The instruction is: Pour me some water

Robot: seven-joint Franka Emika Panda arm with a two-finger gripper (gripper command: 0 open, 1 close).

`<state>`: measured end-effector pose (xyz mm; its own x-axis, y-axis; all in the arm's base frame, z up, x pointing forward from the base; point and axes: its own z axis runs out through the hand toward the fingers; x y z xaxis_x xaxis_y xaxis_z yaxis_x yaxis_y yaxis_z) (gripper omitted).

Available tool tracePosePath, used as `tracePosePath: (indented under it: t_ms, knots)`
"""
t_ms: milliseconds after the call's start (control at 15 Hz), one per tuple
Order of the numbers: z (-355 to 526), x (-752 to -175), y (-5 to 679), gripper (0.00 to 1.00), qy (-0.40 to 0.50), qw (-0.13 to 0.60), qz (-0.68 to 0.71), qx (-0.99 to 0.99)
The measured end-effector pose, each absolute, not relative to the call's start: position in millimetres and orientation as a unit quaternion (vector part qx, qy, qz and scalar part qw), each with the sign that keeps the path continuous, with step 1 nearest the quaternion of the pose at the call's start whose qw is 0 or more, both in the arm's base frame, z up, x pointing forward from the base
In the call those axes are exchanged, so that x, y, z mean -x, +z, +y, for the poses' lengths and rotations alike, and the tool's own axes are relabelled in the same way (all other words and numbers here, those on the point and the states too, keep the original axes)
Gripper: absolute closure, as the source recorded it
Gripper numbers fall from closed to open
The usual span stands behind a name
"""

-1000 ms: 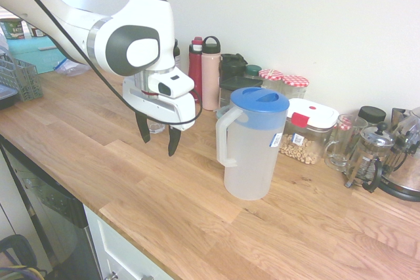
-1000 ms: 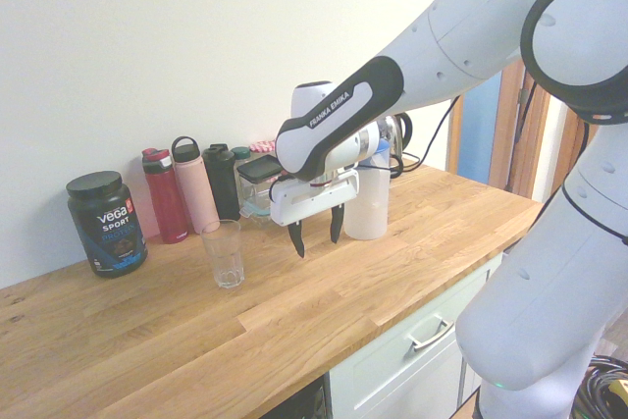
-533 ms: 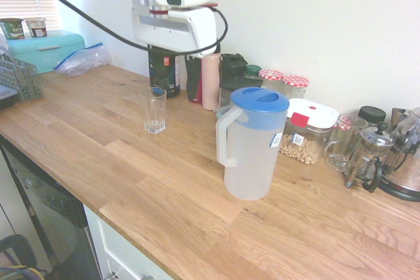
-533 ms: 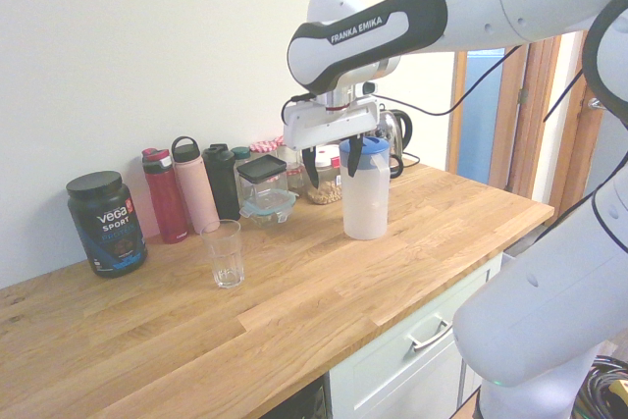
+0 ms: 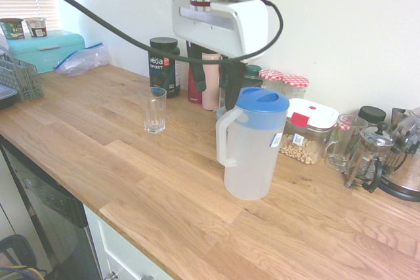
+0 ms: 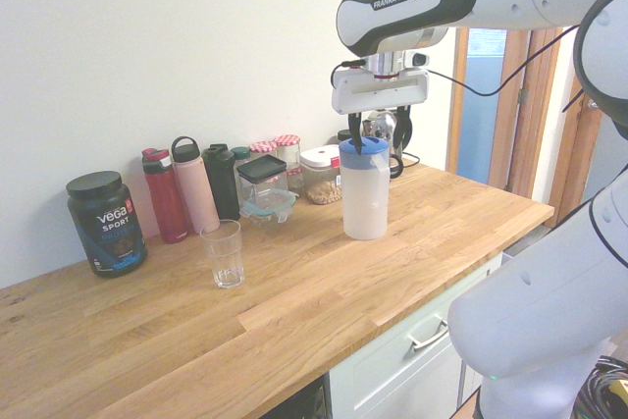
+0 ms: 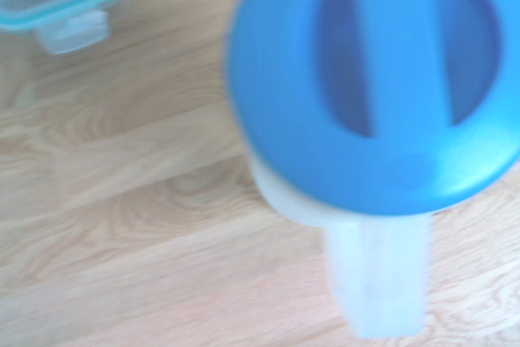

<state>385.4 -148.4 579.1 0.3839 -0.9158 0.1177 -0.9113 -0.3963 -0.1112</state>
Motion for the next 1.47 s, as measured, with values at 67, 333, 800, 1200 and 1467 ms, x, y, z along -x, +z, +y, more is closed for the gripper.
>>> tracePosePath:
  t_ms: [67,333,800,1200,1467]
  knots:
    - [-156,-390,571,0.00,-0.076,0.014,0.551,0.831]
    - [-178,-410,536,1.00,-0.072,0.016,0.542,0.837]
    - [-179,-414,501,1.00,-0.059,0.015,0.529,0.847]
    - [-178,-414,495,1.00,-0.060,0.015,0.525,0.849]
    - [-175,-416,493,1.00,-0.059,0.013,0.520,0.852]
